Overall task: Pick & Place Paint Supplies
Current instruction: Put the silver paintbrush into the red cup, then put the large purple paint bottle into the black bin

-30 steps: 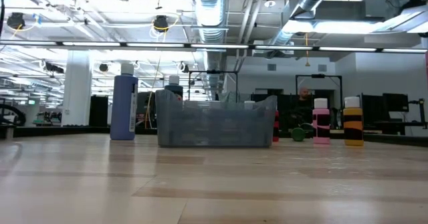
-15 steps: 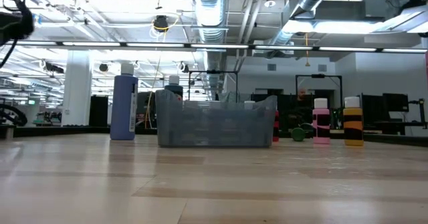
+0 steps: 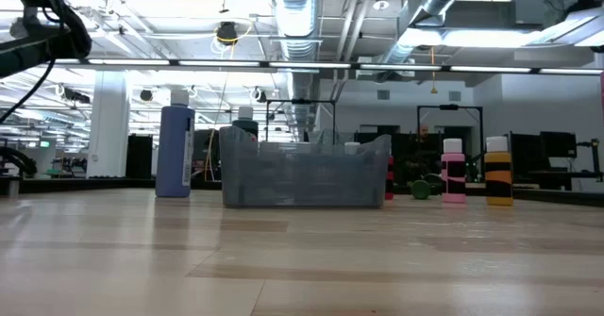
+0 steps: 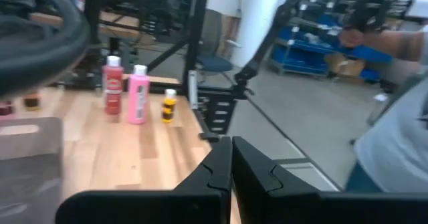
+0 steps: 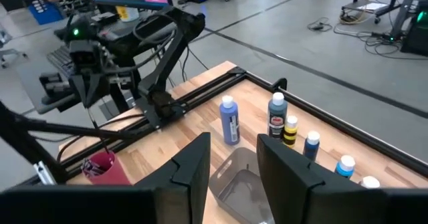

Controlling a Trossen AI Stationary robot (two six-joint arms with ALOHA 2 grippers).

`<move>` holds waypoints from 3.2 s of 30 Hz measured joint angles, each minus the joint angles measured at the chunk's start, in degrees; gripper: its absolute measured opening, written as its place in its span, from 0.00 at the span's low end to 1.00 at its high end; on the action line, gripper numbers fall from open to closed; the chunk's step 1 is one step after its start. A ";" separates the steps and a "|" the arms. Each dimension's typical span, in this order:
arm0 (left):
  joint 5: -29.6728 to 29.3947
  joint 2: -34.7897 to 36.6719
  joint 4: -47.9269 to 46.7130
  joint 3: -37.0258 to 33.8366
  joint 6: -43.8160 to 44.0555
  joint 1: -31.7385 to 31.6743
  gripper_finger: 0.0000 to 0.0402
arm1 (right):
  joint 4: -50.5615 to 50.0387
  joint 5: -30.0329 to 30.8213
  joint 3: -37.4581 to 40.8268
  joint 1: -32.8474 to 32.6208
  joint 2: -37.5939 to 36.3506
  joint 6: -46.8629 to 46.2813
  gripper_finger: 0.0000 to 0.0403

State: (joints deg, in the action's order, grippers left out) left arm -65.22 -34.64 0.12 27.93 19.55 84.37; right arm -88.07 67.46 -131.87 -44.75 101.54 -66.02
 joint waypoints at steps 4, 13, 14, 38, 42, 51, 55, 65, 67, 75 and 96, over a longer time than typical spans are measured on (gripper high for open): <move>-1.44 0.01 0.04 -0.89 -0.01 0.71 0.00 | 0.41 -0.06 0.00 0.71 0.00 0.00 0.29; -1.41 0.01 0.83 -1.47 2.57 0.72 0.00 | 0.38 -0.07 0.00 0.72 0.00 1.42 0.29; -1.41 0.01 1.00 -1.47 2.95 0.72 0.00 | 0.37 -0.06 0.00 0.72 0.00 1.49 0.29; -1.24 -4.10 1.05 -1.47 7.13 0.36 0.14 | 0.26 -0.09 0.00 0.69 0.00 2.12 0.29; -2.68 -4.10 1.92 -1.47 7.54 0.21 0.24 | 0.31 -0.08 0.00 0.69 0.00 3.09 0.29; -9.73 -2.65 5.84 5.59 -0.01 -8.39 0.38 | 0.27 -0.09 0.00 2.46 0.00 6.54 0.29; -9.49 -1.47 6.05 11.25 -6.09 -14.40 0.39 | 0.33 -0.06 0.00 4.67 -0.02 7.74 0.29; -3.53 5.39 5.80 19.09 -21.08 -23.85 0.40 | 0.26 -7.48 0.02 9.55 -8.37 34.23 0.28; -4.58 7.19 5.41 19.12 -22.57 -24.72 0.40 | 0.41 -9.27 0.02 10.47 -12.60 37.68 0.25; 1.75 11.04 5.11 19.10 -27.17 -27.35 0.40 | 6.57 -14.31 4.46 9.93 -28.40 48.90 0.12; 28.40 -1.28 3.67 19.03 -1.68 -49.16 0.40 | 68.12 -39.71 65.30 15.36 -69.89 74.94 0.01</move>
State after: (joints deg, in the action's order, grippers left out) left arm -36.83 -35.92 3.79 46.96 17.87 35.21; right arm -19.96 27.75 -66.57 -29.38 31.64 8.92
